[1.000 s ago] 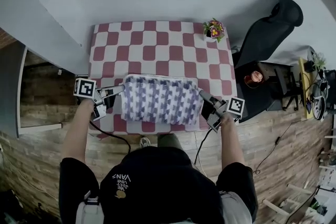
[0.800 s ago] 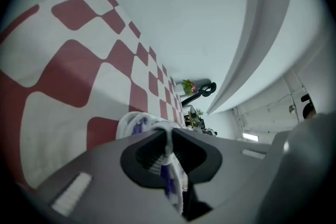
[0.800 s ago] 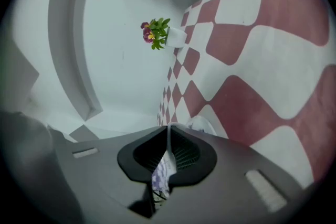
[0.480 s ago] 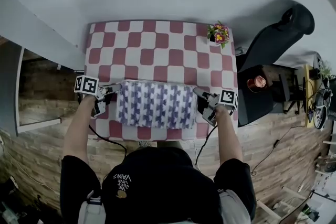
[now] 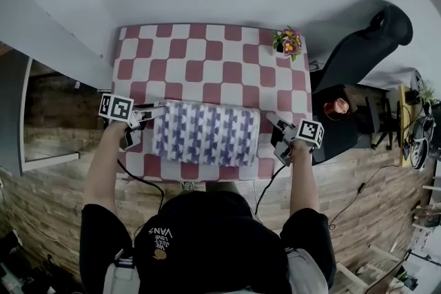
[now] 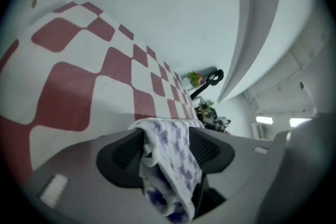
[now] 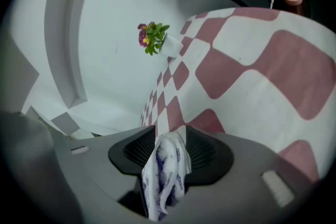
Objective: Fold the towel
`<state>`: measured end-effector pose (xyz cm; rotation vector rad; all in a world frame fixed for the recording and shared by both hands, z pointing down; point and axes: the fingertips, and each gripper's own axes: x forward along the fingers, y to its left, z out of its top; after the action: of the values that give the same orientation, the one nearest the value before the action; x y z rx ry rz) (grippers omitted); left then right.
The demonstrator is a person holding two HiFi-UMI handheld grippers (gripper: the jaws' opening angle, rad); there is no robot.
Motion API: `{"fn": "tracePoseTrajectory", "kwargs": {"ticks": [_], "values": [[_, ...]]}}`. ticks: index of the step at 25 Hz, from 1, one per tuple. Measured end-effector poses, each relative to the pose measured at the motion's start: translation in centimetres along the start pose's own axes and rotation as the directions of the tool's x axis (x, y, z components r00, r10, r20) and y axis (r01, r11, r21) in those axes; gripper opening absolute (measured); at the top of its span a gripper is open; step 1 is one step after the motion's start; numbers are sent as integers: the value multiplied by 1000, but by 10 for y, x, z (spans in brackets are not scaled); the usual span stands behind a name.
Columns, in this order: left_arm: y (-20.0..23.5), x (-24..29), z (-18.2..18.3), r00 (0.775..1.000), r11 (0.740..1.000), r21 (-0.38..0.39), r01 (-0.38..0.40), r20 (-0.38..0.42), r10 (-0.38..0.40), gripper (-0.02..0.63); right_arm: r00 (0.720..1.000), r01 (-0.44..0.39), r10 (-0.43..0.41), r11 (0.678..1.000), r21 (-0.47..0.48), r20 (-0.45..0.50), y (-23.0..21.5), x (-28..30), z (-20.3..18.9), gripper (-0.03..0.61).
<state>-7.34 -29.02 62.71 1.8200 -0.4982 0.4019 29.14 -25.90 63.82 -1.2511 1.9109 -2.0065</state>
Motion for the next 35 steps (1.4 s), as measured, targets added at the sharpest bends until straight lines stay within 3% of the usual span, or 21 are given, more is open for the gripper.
{"fn": "tracePoseTrajectory", "kwargs": {"ticks": [3, 8, 13, 15, 18, 20, 23, 26, 31, 35], "values": [[-7, -9, 0, 994, 988, -103, 113, 10, -112, 249, 998, -12, 13, 1000, -13, 65, 7, -15, 0, 173], [4, -26, -16, 993, 1000, -7, -2, -119, 1, 250, 993, -61, 76, 987, -151, 92, 38, -16, -32, 221], [-1, -52, 1, 987, 979, 150, -138, 96, 125, 266, 989, 42, -5, 967, -250, 145, 31, -21, -72, 264], [-11, -61, 5, 969, 948, 251, -198, 198, 150, 273, 981, 88, -40, 963, -255, 187, 26, -26, -82, 272], [-35, -72, 0, 918, 881, 366, -299, 363, 161, 273, 973, 145, -93, 958, -249, 209, 17, -29, -101, 278], [-49, -71, -18, 893, 832, 423, -359, 414, 175, 273, 971, 161, -115, 963, -216, 211, 10, -31, -113, 279], [-55, -54, -58, 883, 771, 476, -422, 407, 233, 273, 967, 174, -138, 973, -155, 216, -2, -32, -128, 279], [-37, -41, -84, 864, 731, 476, -488, 380, 329, 273, 961, 186, -157, 976, -115, 226, -11, -28, -135, 279], [2, -39, -99, 818, 707, 415, -573, 349, 457, 273, 944, 198, -178, 979, -46, 277, -18, -24, -132, 279], [21, -33, -107, 801, 690, 407, -599, 302, 517, 273, 940, 237, -217, 970, -45, 264, -20, -21, -129, 273]]}}
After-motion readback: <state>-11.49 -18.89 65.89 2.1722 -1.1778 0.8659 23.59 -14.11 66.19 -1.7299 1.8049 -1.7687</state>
